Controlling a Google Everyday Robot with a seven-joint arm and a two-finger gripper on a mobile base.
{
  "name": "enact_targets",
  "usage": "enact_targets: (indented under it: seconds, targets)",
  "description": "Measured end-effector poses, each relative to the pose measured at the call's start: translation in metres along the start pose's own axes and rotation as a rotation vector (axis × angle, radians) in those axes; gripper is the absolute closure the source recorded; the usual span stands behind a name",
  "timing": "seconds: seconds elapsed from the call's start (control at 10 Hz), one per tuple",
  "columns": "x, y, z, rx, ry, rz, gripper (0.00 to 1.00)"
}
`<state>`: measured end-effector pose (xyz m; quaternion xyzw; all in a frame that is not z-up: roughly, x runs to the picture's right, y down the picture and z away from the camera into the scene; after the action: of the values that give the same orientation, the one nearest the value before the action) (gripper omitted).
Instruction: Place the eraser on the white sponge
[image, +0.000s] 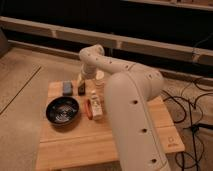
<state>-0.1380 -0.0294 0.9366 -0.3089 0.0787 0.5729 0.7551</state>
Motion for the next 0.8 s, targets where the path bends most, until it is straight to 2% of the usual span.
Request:
enact_targets:
  seconds: [0.2, 0.4, 0.7, 0.8]
  targets:
    - [-0.007, 0.010, 0.009, -0.010, 0.027, -0.055, 0.35]
    - [-0.008, 0.011, 0.022, -0.003, 0.069, -0.086, 0.35]
    - [-0.002, -0.006, 0.048, 0.019, 0.150, -0.073, 0.35]
    - [-0.002, -0.010, 0.053, 0.021, 0.163, -0.064, 0.35]
